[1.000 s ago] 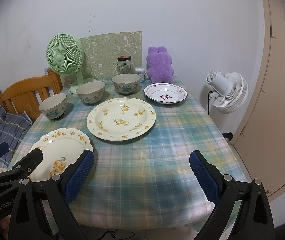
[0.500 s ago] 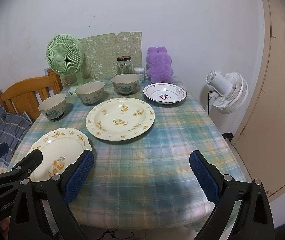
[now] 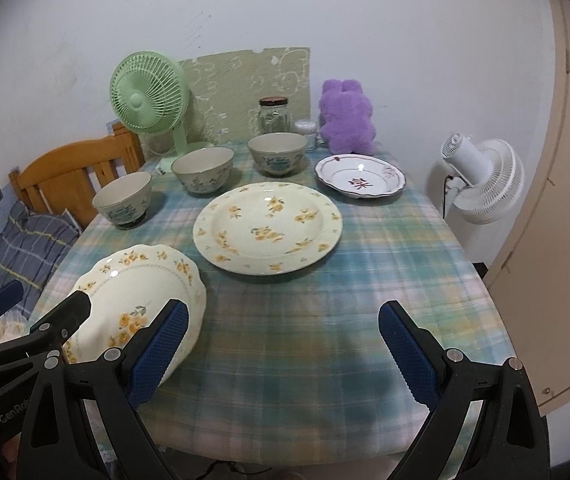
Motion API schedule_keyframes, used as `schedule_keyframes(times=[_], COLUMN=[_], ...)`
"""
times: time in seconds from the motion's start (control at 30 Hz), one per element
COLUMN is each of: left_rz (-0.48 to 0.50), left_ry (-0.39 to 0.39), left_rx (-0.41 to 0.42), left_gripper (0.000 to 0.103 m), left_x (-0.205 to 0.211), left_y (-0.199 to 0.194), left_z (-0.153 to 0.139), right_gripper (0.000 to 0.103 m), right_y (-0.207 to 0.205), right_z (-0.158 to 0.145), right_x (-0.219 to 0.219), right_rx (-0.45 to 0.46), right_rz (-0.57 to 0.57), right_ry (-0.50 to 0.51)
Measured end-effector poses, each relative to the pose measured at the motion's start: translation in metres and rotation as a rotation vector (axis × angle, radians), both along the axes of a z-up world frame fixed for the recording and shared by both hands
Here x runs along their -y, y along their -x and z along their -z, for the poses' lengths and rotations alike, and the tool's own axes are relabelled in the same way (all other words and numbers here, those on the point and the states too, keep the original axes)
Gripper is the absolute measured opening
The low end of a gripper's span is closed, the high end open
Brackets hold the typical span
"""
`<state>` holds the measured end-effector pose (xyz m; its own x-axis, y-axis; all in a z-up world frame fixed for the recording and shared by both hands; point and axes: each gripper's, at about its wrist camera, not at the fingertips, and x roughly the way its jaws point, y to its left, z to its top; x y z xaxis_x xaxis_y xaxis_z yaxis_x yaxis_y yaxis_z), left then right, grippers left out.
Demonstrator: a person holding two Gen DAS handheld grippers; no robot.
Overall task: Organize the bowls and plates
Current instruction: 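Move both tools toward the scalloped yellow-flower plate, then grasp the scalloped plate rim with the left tool while the right tool grips it too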
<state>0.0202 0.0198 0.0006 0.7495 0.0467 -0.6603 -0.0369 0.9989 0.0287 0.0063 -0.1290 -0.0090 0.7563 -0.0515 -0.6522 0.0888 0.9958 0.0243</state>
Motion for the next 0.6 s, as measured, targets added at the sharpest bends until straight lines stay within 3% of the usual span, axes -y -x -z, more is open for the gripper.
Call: schedule_keyframes(times=[0.27,0.6], left_rz=[0.043,0.055], left_ry=[0.0,-0.027], left_rx=[-0.021,-0.139], left_gripper=[0.086,0.081], left_x=[-0.018,-0.054], left_y=[-0.026,-0.059], left_z=[0.009,0.046], right_gripper=[0.096,0.09], right_y=[-0.022,-0.057], right_z=[0.004,0.035], right_x=[-0.021,-0.062], right_rx=[-0.015,-0.115], right_rz=[0.036,0.053], right_ry=[0.0,-0.004])
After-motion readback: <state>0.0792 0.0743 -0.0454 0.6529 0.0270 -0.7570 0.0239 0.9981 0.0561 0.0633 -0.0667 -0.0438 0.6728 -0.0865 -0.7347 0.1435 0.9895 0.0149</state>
